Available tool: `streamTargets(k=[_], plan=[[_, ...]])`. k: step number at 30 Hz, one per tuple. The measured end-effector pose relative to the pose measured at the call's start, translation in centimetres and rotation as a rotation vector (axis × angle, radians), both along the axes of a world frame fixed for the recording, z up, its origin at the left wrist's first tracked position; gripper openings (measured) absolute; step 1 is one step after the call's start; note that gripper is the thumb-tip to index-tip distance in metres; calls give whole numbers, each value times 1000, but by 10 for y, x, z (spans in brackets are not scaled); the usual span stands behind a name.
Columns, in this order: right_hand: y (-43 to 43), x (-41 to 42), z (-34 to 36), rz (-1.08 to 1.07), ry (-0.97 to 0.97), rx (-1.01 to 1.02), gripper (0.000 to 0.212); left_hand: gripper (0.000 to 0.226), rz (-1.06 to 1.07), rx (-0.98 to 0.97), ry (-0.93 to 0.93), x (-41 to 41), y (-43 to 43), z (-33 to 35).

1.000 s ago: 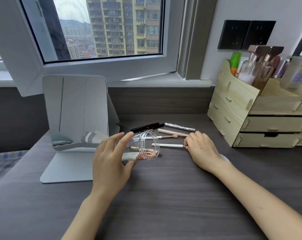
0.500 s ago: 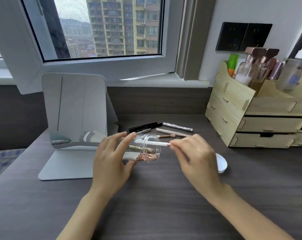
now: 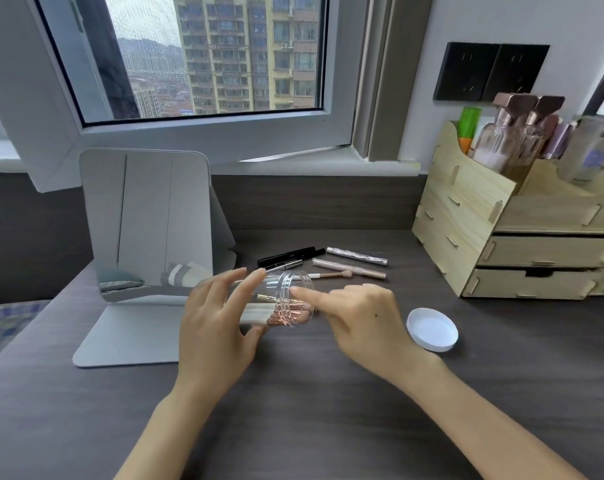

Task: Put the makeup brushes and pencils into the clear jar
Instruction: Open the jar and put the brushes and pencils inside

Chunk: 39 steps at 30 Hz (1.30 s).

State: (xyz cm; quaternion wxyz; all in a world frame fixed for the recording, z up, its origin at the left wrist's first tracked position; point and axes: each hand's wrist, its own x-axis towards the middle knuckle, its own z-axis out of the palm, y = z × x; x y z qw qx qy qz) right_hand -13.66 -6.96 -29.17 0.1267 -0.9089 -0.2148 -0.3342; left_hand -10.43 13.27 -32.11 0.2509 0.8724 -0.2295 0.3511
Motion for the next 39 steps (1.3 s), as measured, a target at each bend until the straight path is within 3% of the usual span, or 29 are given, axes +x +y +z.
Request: streamTargets(k=[2, 3, 6, 11, 15, 18, 21, 23, 26, 29, 31, 35, 39], plan=[[-12, 6, 2, 27, 54, 306, 46, 79, 6, -5, 6, 0, 1, 0], [-19, 14, 1, -26, 44, 367, 42, 78, 9, -6, 9, 1, 2, 1], [-39, 52, -16, -288, 61, 144, 27, 76, 25, -9, 17, 2, 3, 1], [-44, 92, -31, -399, 272, -226, 15, 76, 26, -6, 20, 2, 4, 1], [-42, 101, -34, -454, 259, -322, 4, 75, 19, -6, 24, 1, 3, 1], [-44, 103, -39, -422, 184, -320, 14, 75, 18, -8, 25, 1, 3, 2], [-47, 88, -29, -363, 92, -148, 14, 76, 12, -31, 17, 0, 2, 4], [-52, 71, -19, -315, 35, 145, 5, 78, 13, -63, 20, 0, 1, 5], [-61, 30, 4, -212, -8, 574, 7, 78, 13, -95, 19, 0, 1, 5], [-54, -21, 25, -90, -105, 820, 12, 77, 30, -122, 8, -1, -1, 4], [-44, -41, 30, -3, -136, 828, 13, 76, 41, -130, -3, -2, -2, 5], [-20, -38, 21, 86, -194, 572, 15, 77, 10, -115, -25, -3, -2, 6], [-2, -18, 2, 129, -152, 482, 2, 77, -13, -97, -34, -3, -1, 6]])
